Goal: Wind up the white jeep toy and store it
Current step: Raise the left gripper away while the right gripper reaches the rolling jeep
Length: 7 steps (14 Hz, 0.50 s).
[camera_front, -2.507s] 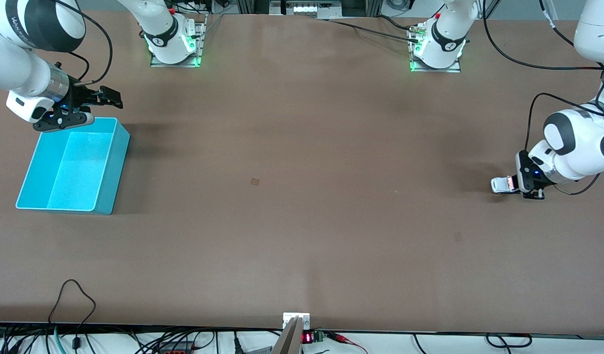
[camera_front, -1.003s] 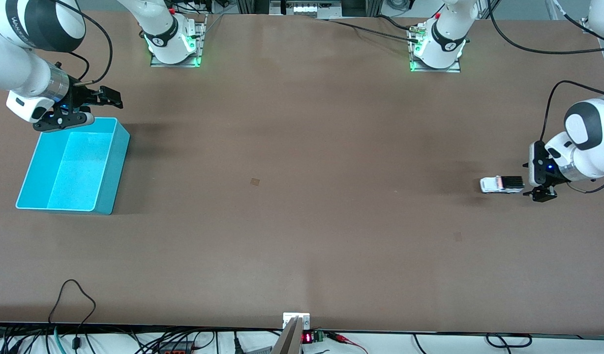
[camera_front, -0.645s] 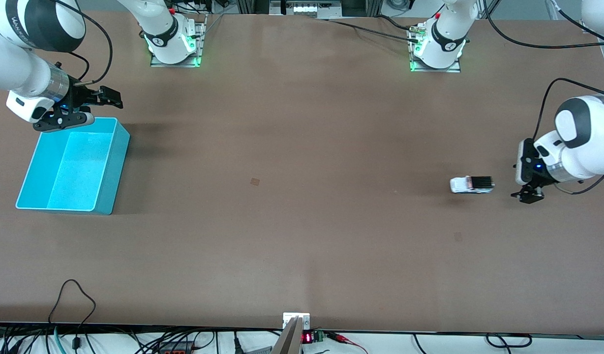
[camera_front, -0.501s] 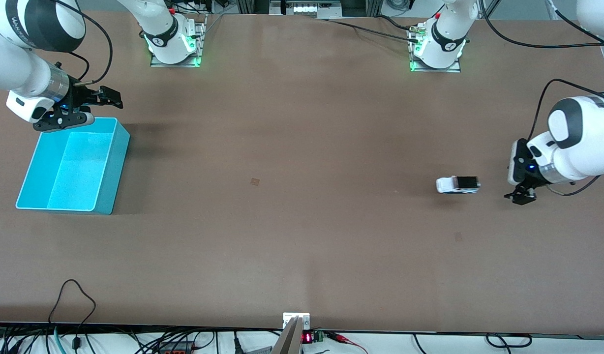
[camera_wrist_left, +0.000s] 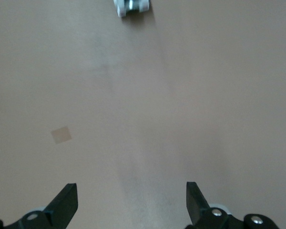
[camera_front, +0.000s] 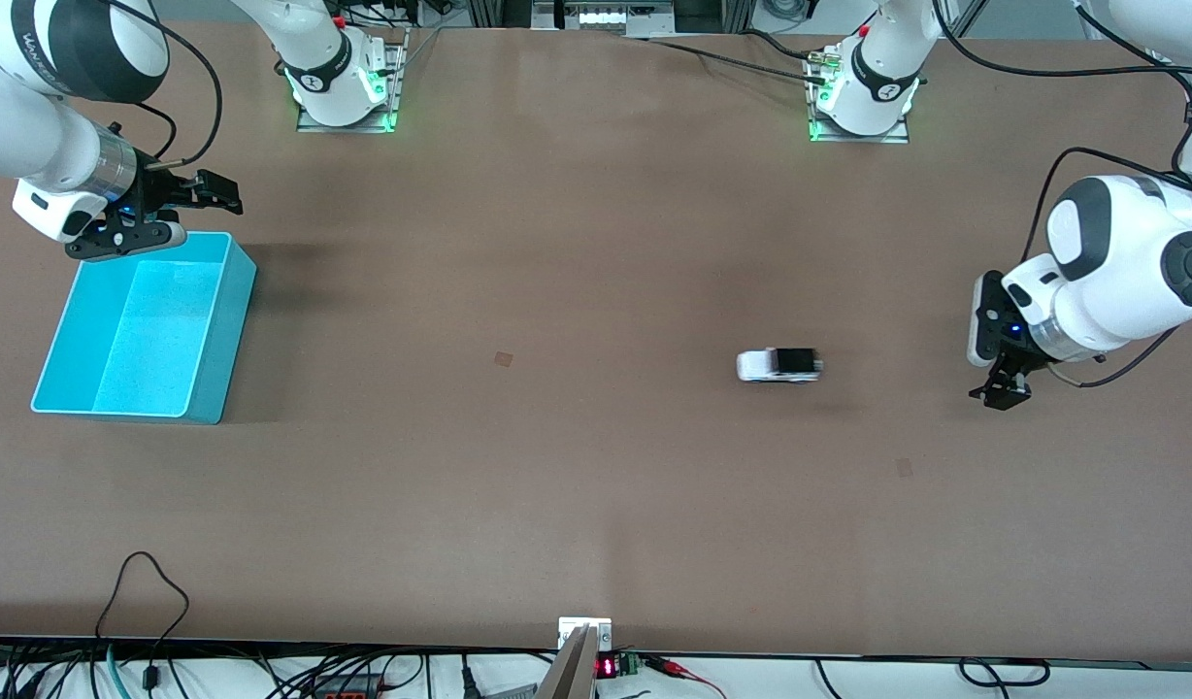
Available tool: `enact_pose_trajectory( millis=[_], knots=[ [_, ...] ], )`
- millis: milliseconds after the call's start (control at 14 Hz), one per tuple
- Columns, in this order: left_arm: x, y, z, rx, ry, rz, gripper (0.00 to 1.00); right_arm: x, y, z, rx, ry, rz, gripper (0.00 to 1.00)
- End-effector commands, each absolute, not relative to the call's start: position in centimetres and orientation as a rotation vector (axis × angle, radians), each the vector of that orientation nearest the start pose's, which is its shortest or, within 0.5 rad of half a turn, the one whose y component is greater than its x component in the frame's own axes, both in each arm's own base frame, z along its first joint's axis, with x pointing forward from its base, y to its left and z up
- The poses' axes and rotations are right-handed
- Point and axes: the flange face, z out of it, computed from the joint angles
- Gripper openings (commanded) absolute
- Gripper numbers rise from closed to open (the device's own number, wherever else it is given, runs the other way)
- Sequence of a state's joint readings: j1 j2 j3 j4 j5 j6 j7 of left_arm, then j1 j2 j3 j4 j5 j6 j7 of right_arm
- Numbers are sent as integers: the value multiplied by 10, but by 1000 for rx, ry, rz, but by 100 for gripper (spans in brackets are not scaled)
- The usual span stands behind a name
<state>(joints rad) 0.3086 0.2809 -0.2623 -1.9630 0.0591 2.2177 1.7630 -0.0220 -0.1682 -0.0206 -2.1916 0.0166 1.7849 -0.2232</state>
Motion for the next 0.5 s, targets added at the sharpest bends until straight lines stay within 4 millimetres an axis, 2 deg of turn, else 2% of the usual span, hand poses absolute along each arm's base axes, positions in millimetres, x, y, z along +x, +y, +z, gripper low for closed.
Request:
enact_pose_trajectory(
  millis=[0,143,215,430],
  knots=[
    [600,20,345,-2182,2270,1,100,469,-21,444,-3064,-288,369,100],
    [608,9,358,-2311,2111,-32,100,470,-21,444,-3064,-286,367,100],
    [612,9,370,-2380,2007,-60,100,470,-21,444,-3064,-288,367,100],
    [622,9,389,-2582,1728,-130,100,470,-22,442,-3063,-283,371,100]
  ],
)
